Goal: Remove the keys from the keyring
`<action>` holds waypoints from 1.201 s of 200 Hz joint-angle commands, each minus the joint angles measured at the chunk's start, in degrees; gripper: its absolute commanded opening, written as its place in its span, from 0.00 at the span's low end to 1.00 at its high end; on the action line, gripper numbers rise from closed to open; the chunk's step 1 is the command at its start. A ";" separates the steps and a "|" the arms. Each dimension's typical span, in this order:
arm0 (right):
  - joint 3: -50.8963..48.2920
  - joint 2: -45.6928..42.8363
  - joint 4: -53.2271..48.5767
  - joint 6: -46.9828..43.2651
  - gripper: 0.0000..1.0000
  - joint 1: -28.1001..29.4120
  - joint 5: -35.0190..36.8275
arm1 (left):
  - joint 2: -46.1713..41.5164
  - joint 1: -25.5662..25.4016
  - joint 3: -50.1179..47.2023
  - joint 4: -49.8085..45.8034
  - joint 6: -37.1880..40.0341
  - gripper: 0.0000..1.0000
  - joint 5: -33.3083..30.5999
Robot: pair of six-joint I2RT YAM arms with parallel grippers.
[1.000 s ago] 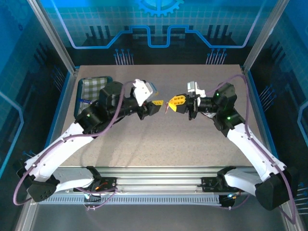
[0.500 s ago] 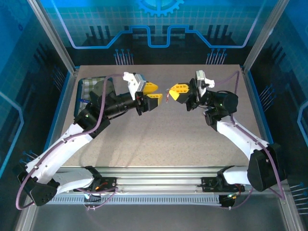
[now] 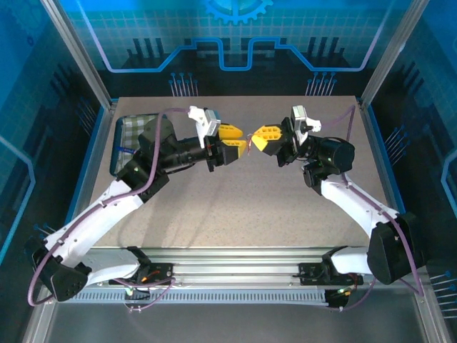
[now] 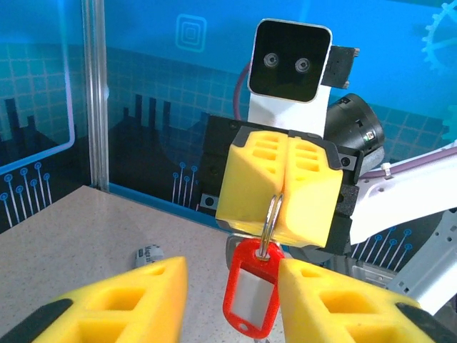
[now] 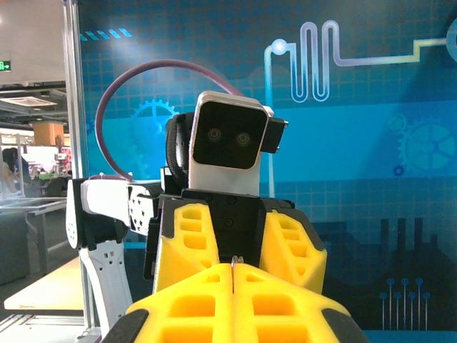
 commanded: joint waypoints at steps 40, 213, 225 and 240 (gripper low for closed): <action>1.45 0.73 3.17 0.74 0.00 1.10 -1.49 | 0.87 0.43 2.11 2.41 -1.12 0.32 3.56; 1.12 2.06 3.17 1.14 0.06 1.25 -1.97 | 0.83 0.19 2.80 1.78 0.75 0.00 4.78; 1.10 1.97 2.94 1.05 0.09 1.11 -2.02 | 0.63 0.21 2.69 1.54 0.97 0.00 4.50; 0.97 1.74 2.20 1.31 0.22 0.47 -1.46 | 0.52 0.21 2.98 0.44 1.74 0.00 3.98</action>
